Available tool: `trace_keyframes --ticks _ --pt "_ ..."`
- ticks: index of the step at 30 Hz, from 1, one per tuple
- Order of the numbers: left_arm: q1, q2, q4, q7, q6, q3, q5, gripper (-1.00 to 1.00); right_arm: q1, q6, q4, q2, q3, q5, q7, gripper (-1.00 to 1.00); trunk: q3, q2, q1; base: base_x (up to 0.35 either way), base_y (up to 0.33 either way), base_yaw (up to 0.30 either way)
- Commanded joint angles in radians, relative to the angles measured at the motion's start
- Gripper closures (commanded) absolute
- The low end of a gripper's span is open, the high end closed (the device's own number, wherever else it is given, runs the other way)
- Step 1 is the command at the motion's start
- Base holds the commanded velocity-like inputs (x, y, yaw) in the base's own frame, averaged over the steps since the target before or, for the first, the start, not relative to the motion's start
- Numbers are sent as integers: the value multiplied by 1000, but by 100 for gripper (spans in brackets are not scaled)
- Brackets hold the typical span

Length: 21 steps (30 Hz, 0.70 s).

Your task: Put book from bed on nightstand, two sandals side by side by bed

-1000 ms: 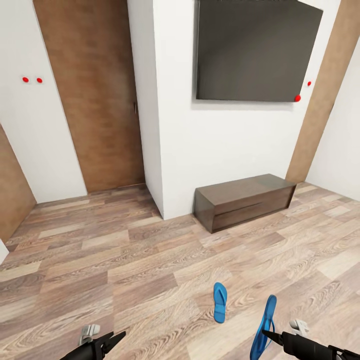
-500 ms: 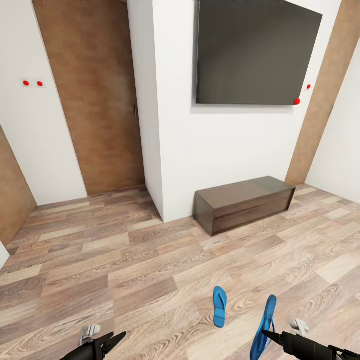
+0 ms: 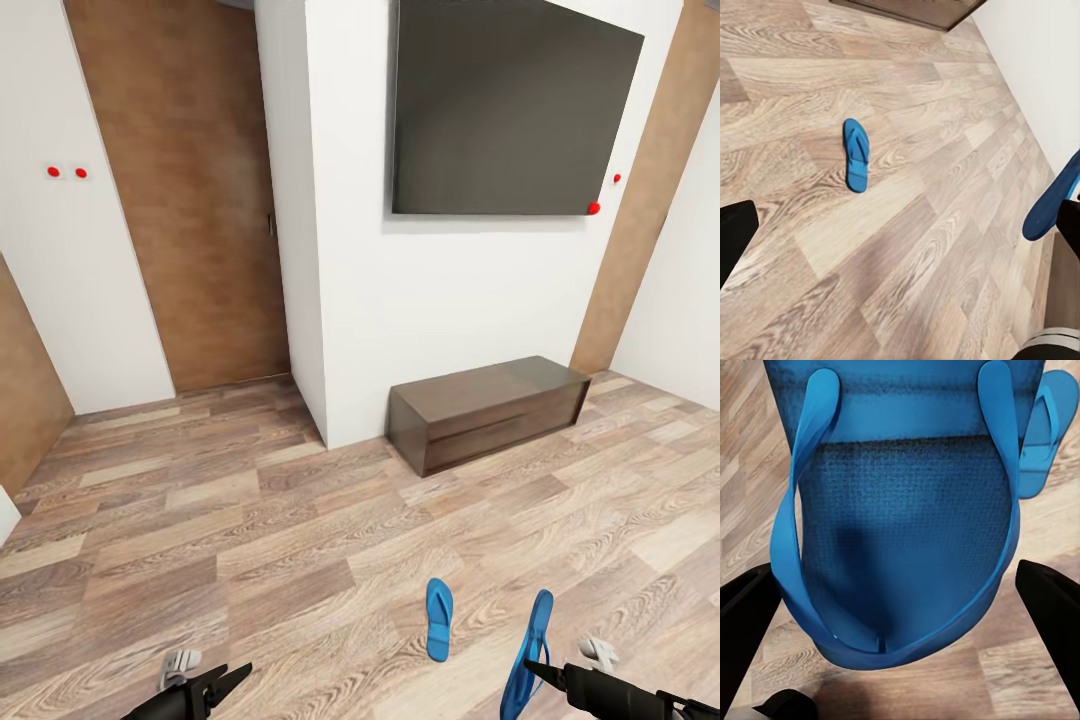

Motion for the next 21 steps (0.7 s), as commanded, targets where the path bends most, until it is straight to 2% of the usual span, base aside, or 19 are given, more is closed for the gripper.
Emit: trace_keyframes --ticks 1,17,21 --pt "0 0 0 -3 10 1 6 -100 0 11 0 0 -8 1 4 100 -1 0 0 0 0 0" --pt "0 1 0 -4 10 1 7 -100 -1 11 1 0 -8 1 4 100 -1 0 0 0 0 0" --pt "0 0 0 -4 10 1 7 -100 -1 11 0 0 -8 0 4 100 -1 0 0 0 0 148"
